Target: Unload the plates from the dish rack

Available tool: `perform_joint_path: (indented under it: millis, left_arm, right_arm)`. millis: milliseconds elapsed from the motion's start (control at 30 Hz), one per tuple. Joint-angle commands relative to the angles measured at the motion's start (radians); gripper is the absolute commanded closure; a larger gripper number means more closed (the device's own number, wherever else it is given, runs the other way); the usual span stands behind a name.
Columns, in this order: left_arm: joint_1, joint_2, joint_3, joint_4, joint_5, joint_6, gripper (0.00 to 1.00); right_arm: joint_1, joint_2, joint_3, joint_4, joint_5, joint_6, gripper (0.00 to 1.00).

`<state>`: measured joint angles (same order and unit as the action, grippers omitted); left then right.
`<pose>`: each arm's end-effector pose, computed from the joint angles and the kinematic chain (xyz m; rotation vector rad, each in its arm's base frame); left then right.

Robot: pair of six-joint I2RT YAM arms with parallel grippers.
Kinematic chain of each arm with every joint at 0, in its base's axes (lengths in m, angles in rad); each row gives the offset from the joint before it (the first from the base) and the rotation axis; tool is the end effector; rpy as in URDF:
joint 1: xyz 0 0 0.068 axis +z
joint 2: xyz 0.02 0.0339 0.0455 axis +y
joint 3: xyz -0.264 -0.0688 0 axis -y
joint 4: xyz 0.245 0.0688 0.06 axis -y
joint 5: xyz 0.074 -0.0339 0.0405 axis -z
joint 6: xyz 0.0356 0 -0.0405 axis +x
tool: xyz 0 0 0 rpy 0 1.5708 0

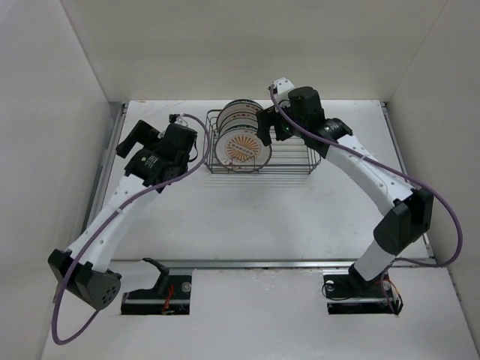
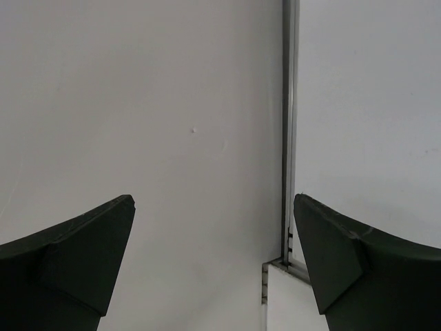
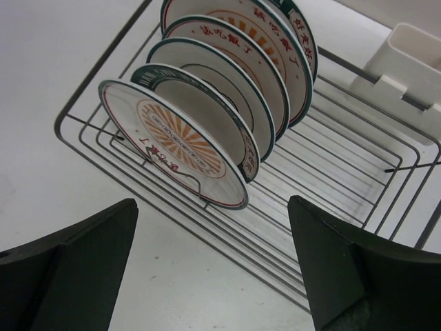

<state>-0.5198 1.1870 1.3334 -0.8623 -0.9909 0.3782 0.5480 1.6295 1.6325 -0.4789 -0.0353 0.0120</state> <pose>0.2104 -0.0861 0.3920 0.4311 2.0463 1.0292 0.3217 0.1979 0.3876 -0.5691 1.9885 0.3835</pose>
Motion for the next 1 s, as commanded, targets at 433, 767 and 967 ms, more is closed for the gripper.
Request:
perform_joint_path:
  millis: [433,767,967]
  left_arm:
    - [0.064,-0.030,0.036,-0.047,0.419,-0.110,0.00]
    - [0.064,0.045,-0.036,-0.047,0.325,-0.163,0.00]
    - [0.064,0.045,-0.036,-0.038,0.325,-0.173,0.00]
  right_arm:
    - [-0.016,0.200,0.059,0.103,-0.055,-0.076,0.29]
    - [-0.026,0.259,0.099,0.112,-0.054,-0.113,0.80]
    - [-0.026,0.182,0.070,0.112,0.000,-0.145,1.00]
